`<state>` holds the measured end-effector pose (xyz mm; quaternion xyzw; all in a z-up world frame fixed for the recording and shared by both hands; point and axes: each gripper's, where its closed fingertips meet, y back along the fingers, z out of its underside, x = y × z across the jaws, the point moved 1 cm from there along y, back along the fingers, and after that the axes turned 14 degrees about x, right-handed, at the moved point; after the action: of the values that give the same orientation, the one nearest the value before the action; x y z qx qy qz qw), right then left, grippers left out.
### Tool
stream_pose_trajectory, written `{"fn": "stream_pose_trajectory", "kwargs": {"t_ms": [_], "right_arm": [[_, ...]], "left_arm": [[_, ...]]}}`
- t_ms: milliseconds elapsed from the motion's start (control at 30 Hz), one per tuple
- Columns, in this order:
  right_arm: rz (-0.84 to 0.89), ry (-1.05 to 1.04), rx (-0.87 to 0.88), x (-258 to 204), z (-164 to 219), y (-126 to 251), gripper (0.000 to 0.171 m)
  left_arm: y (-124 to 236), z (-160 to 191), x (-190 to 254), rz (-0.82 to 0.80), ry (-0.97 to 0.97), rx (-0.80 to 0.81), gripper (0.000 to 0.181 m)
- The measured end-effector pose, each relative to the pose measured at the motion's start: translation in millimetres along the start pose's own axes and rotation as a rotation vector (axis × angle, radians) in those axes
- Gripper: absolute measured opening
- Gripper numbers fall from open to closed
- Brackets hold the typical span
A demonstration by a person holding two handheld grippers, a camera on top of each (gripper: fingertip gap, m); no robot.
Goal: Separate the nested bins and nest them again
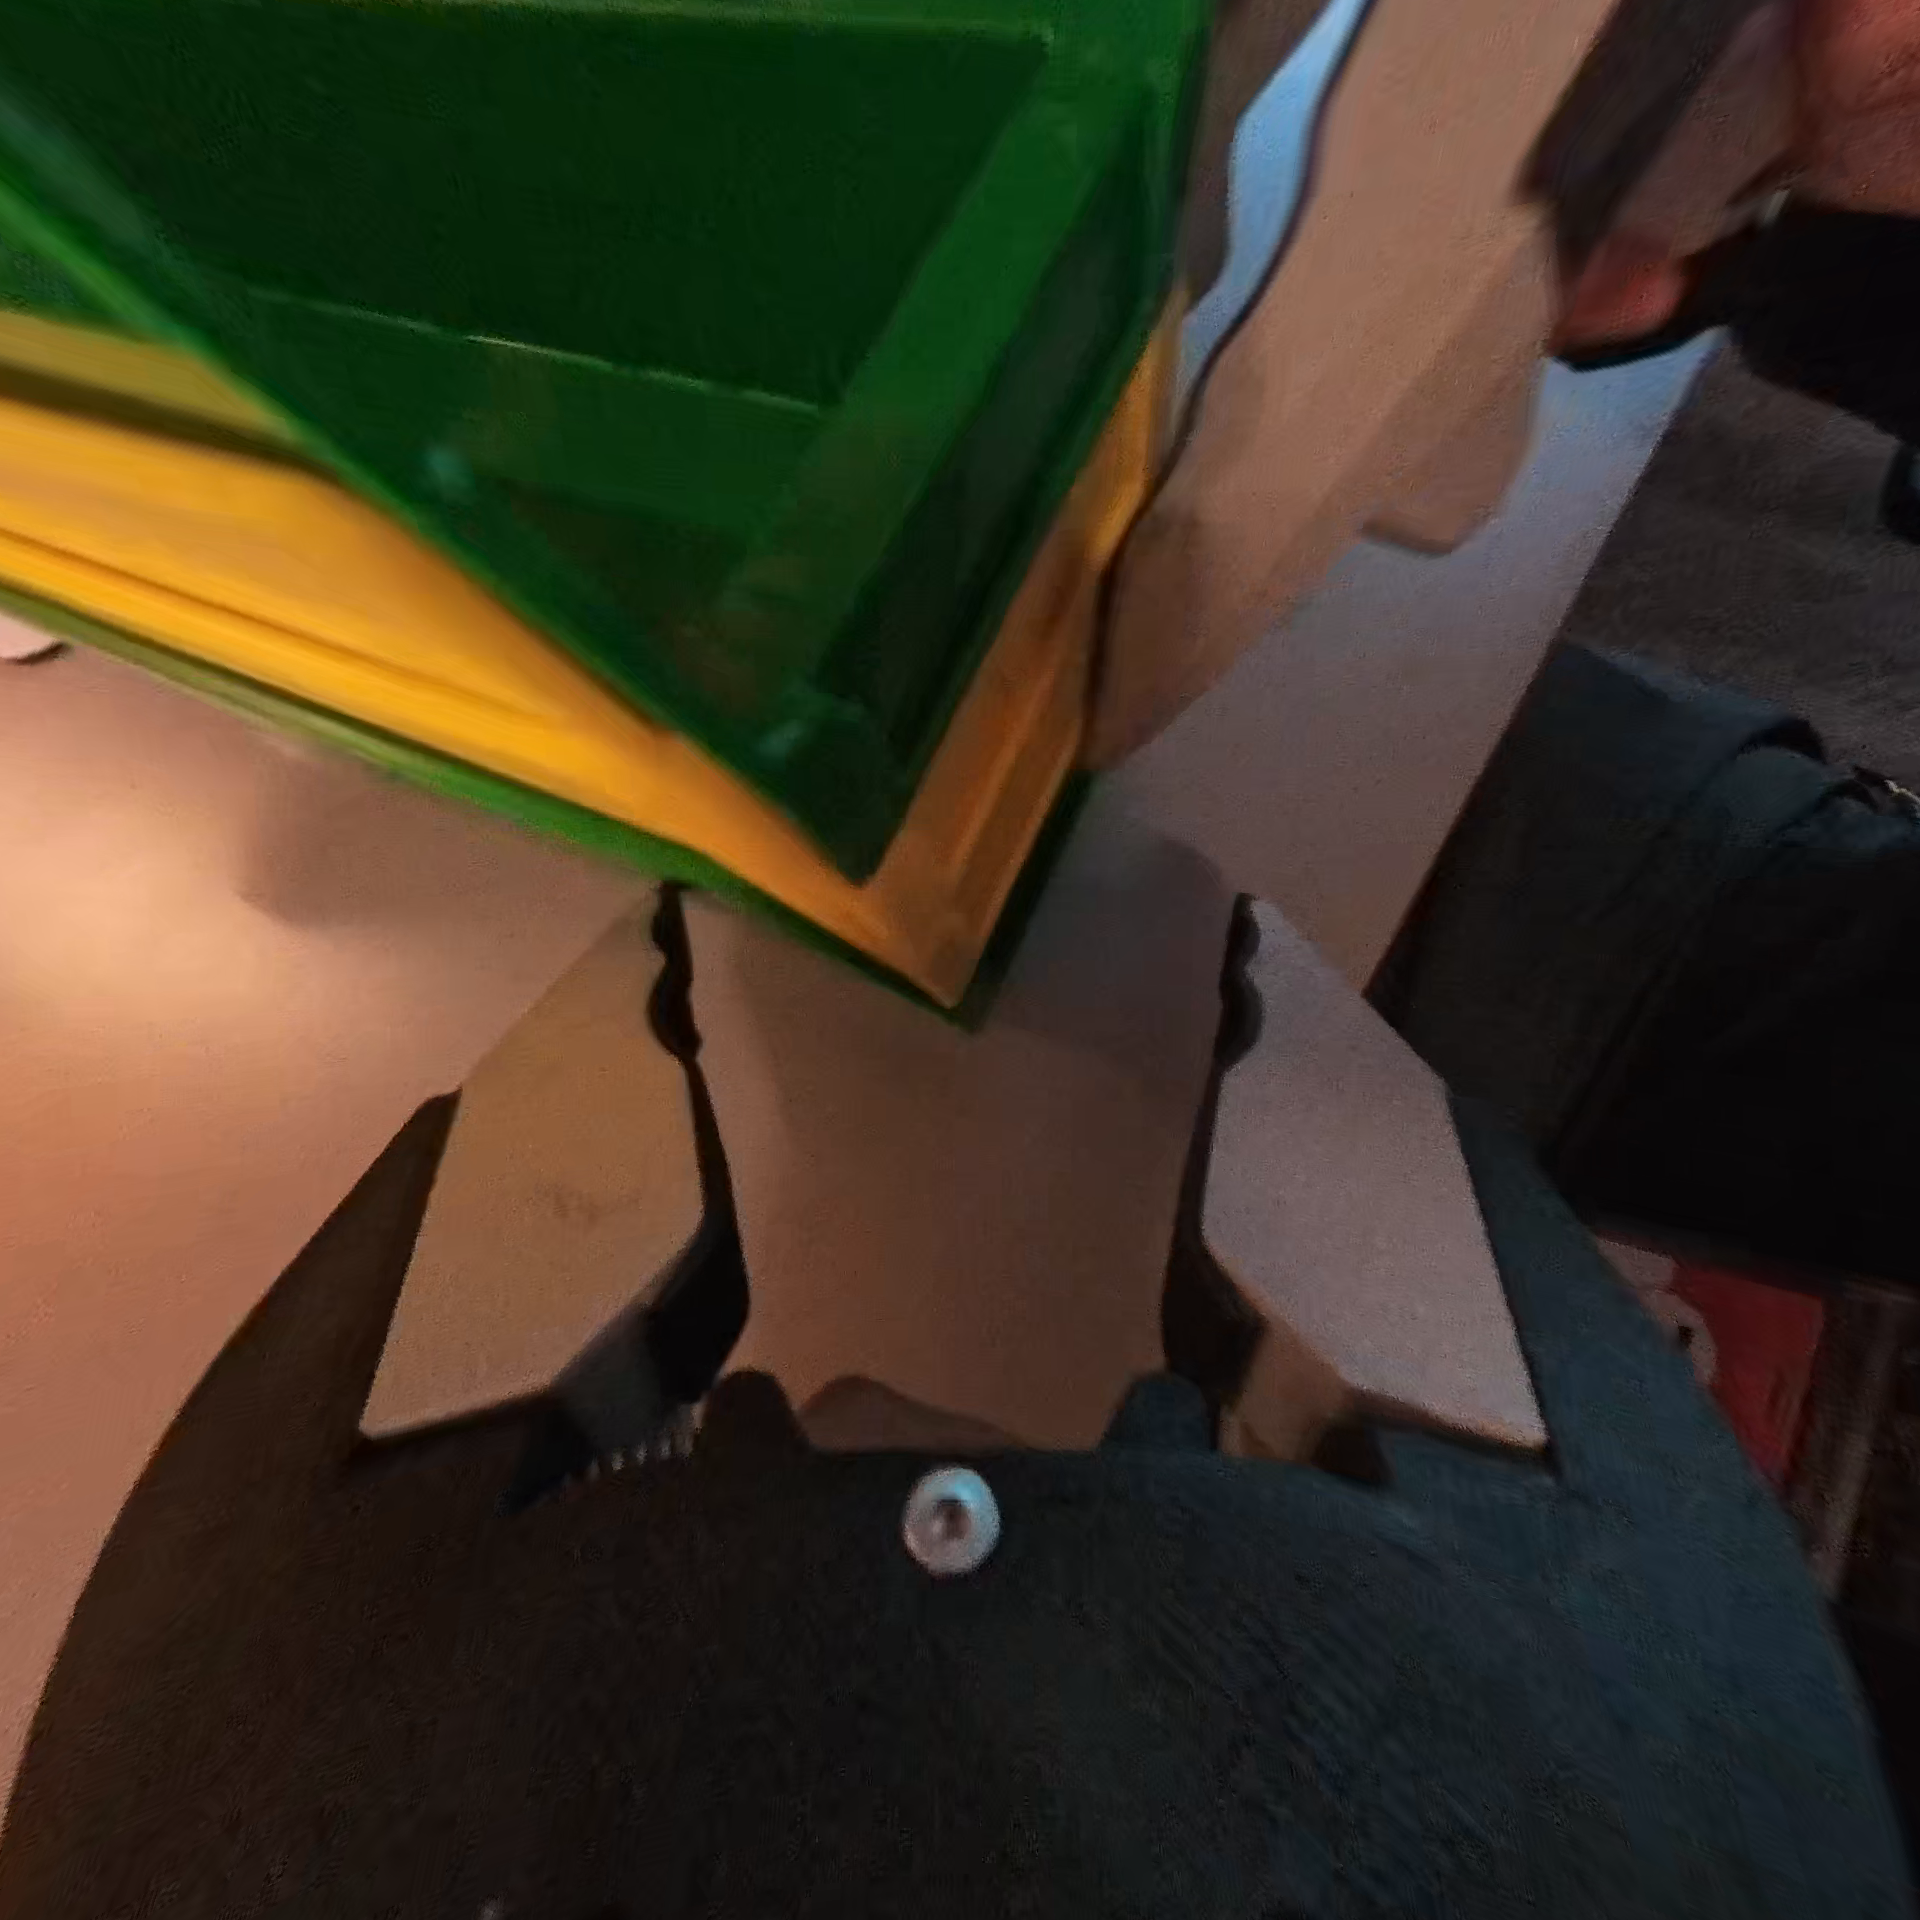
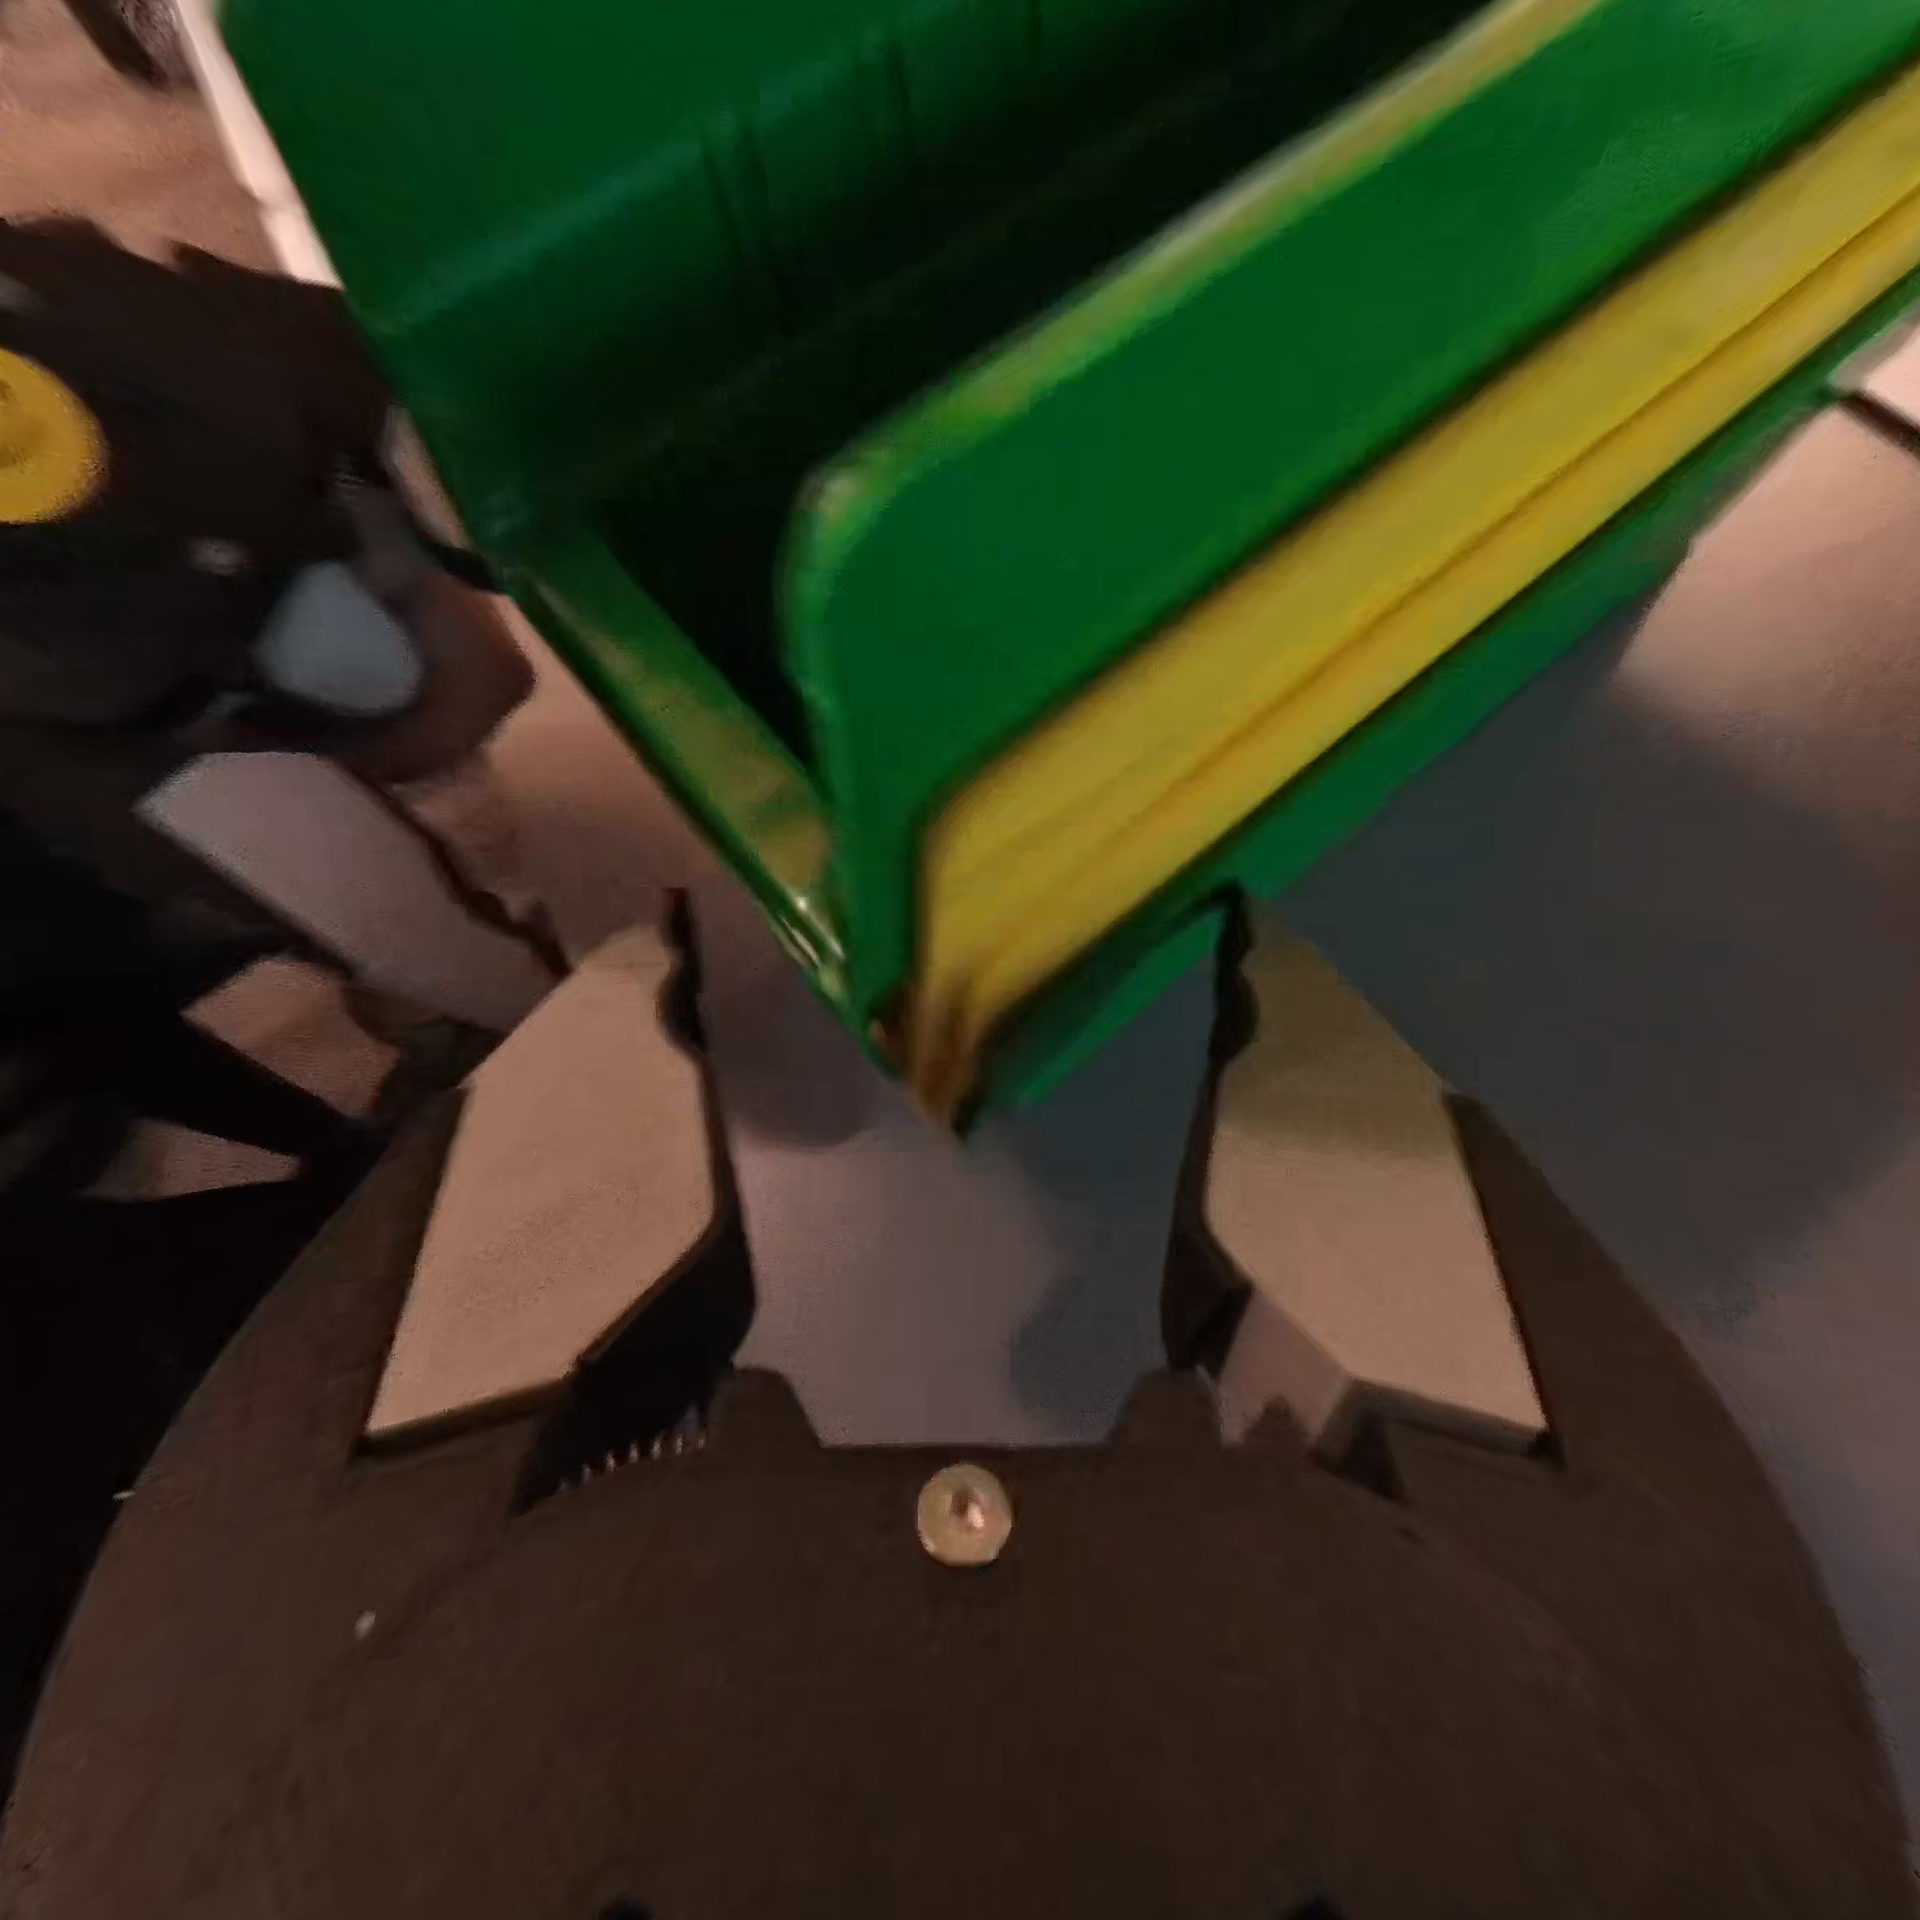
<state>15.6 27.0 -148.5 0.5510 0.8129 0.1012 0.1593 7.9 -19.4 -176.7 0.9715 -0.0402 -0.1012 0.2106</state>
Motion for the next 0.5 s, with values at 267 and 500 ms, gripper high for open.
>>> {"fn": "stream_pose_trajectory", "kwargs": {"t_ms": [267,500], "right_arm": [[0.030,0.300,-0.289,4.0,42.0,20.5,0.092],[-0.217,0.380,-0.332,-39.3,52.3,41.3,0.049]], "left_arm": [[-9.1,6.5,23.9,0.023,-0.141,-0.070,0.078],[9.8,14.7,9.2,0.002,-0.120,-0.092,0.064]]}}
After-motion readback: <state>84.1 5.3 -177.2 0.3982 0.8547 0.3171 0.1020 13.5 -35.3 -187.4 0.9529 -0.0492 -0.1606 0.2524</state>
